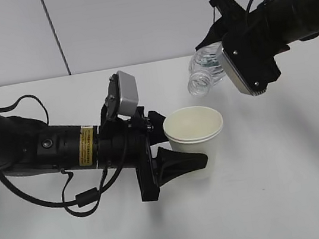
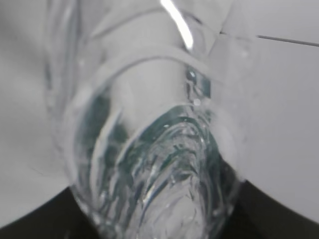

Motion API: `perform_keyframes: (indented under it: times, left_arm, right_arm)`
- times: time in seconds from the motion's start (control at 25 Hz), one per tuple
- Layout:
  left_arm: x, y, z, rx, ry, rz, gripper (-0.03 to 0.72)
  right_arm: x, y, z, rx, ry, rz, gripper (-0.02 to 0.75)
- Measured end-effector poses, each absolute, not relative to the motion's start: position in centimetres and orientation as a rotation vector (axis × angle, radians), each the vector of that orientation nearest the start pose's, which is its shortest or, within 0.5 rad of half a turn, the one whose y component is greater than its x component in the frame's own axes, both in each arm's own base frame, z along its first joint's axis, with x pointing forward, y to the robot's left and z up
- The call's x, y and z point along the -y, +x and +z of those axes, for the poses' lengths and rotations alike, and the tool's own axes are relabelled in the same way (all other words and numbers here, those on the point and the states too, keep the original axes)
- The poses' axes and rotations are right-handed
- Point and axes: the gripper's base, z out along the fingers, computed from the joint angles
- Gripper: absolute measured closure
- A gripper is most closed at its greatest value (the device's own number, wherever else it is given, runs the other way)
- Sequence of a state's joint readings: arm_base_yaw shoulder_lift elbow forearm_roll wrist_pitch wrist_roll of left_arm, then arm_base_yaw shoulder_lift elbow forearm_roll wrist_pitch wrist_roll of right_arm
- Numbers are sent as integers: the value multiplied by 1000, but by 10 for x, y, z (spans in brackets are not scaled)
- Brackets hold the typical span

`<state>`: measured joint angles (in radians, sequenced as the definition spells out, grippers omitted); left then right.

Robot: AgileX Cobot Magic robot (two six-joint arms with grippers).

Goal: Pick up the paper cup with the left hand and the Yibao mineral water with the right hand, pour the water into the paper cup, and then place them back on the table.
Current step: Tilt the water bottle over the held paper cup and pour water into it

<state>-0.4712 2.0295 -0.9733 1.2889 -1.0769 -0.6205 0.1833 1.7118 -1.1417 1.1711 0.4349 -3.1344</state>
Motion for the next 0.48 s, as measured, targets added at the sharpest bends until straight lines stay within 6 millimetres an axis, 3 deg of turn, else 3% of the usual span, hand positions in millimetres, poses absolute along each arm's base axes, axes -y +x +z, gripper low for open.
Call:
perform_keyframes:
  times: [0.48]
  left_arm:
    - [238, 293, 145, -1395, 1419, -1062, 270]
  right_arm:
    - [-103, 364, 249, -834, -2071, -584, 343]
